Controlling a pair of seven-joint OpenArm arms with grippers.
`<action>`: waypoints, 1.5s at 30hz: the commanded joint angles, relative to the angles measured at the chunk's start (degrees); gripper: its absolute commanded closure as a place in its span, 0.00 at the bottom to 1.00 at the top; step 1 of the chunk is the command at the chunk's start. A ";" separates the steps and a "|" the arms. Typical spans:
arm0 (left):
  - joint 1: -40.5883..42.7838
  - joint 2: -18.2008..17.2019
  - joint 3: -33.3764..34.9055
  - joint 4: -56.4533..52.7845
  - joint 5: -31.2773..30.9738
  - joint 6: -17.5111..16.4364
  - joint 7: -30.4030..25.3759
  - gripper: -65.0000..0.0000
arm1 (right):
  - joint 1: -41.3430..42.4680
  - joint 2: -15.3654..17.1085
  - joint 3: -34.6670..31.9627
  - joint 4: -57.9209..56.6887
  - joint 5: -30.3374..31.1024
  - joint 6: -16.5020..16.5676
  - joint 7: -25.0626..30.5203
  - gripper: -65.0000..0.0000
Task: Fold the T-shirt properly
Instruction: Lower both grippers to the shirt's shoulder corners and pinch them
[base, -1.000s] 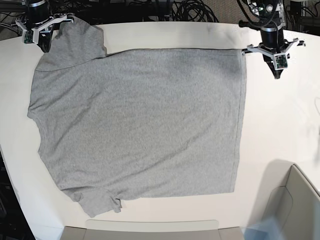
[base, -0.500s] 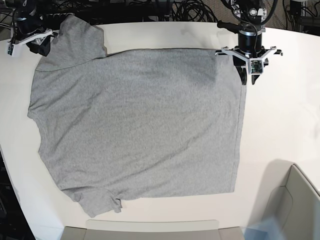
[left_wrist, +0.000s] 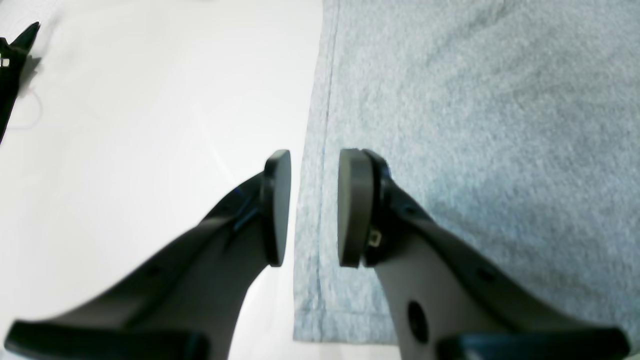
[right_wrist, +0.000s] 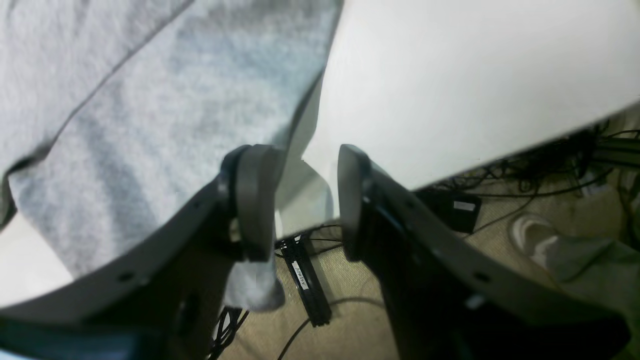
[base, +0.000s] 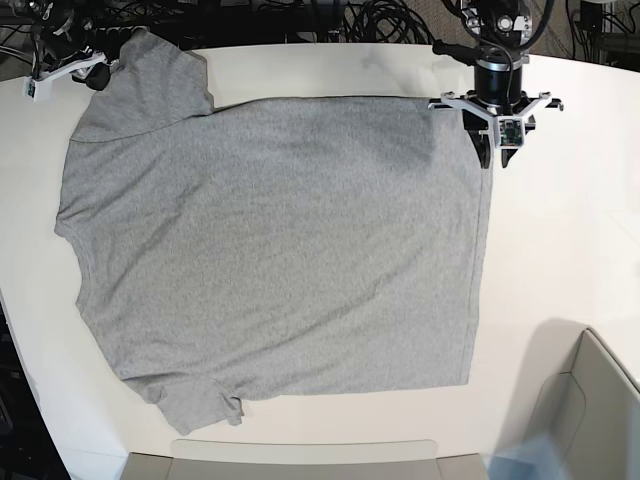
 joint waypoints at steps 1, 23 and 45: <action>0.25 -0.17 -0.07 1.11 0.19 0.25 -1.46 0.74 | -0.09 0.56 0.27 0.58 0.60 0.69 0.68 0.67; -4.06 -8.52 -11.94 -8.64 -42.63 0.16 14.72 0.67 | 2.20 1.62 -5.70 -4.51 0.60 0.87 1.03 0.67; -4.14 -8.17 -10.18 -16.73 -42.80 -11.00 21.67 0.67 | 3.08 1.62 -7.38 -4.51 0.60 0.87 0.76 0.67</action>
